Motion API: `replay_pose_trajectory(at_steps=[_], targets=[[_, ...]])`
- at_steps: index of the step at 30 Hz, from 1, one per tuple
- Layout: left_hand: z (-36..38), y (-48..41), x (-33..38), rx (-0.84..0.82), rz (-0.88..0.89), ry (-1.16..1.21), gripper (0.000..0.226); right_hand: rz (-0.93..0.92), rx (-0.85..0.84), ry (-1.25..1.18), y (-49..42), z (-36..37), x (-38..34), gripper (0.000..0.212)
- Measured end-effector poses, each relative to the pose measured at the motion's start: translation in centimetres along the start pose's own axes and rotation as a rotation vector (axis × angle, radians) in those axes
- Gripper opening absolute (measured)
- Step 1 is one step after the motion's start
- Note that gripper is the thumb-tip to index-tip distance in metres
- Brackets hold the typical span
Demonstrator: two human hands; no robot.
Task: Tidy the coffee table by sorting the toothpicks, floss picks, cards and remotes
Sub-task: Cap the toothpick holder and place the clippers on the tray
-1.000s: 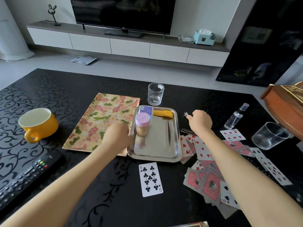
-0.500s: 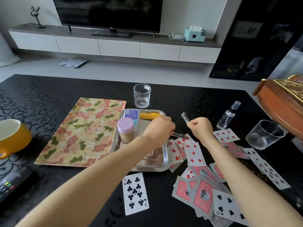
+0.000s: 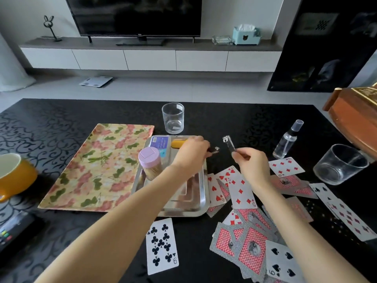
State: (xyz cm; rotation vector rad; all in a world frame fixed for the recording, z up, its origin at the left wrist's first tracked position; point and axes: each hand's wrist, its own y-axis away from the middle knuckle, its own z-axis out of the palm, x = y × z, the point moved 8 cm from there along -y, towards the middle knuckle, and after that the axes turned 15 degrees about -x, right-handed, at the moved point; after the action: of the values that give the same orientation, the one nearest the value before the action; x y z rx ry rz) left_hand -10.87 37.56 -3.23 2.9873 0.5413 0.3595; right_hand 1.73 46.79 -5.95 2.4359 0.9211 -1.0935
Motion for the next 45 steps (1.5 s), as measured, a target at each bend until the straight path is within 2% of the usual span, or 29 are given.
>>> replay_pose_trajectory(at_steps=[5,8,13,17,21,25,29,39,42,45], targets=[[-3.7,2.5,-5.8,0.076,-0.224,0.031,0.024,-0.219,-0.099,0.263,-2.1,4.5,-4.3,0.017],[-5.4,3.8,-6.5,0.163,-0.234,0.043,0.02,-0.307,-0.136,0.473,-3.8,7.4,-6.9,0.022],[-6.6,4.0,-6.1,0.176,-0.214,-0.006,0.024,-0.299,-0.108,0.517,-4.9,9.8,-7.7,0.022],[-5.5,3.0,-6.7,0.103,-0.263,-0.053,0.019,-0.331,-0.075,0.494,-4.7,9.8,-7.6,0.023],[-2.7,1.6,-5.8,-0.077,-0.236,-0.188,0.018,-0.345,-0.026,0.495,-4.4,9.3,-7.6,0.02],[0.3,1.1,-4.8,-0.154,-0.204,-0.258,0.017,-0.308,0.079,0.285,-3.6,6.5,-6.2,0.019],[1.3,0.7,-4.7,-0.177,-0.218,-0.234,0.023,-0.221,0.03,0.358,-2.4,4.6,-4.0,0.023],[1.6,0.4,-4.0,-0.127,-0.284,-0.216,0.023,-0.236,0.002,0.364,-0.5,3.2,-2.6,0.025],[0.9,0.6,-3.8,-0.109,-0.279,-0.224,0.021,-0.19,0.115,0.33,0.7,1.2,-2.0,0.023],[0.0,0.8,-3.4,-0.087,-0.271,-0.249,0.02,0.05,0.345,0.153,1.8,-3.0,0.8,0.03]])
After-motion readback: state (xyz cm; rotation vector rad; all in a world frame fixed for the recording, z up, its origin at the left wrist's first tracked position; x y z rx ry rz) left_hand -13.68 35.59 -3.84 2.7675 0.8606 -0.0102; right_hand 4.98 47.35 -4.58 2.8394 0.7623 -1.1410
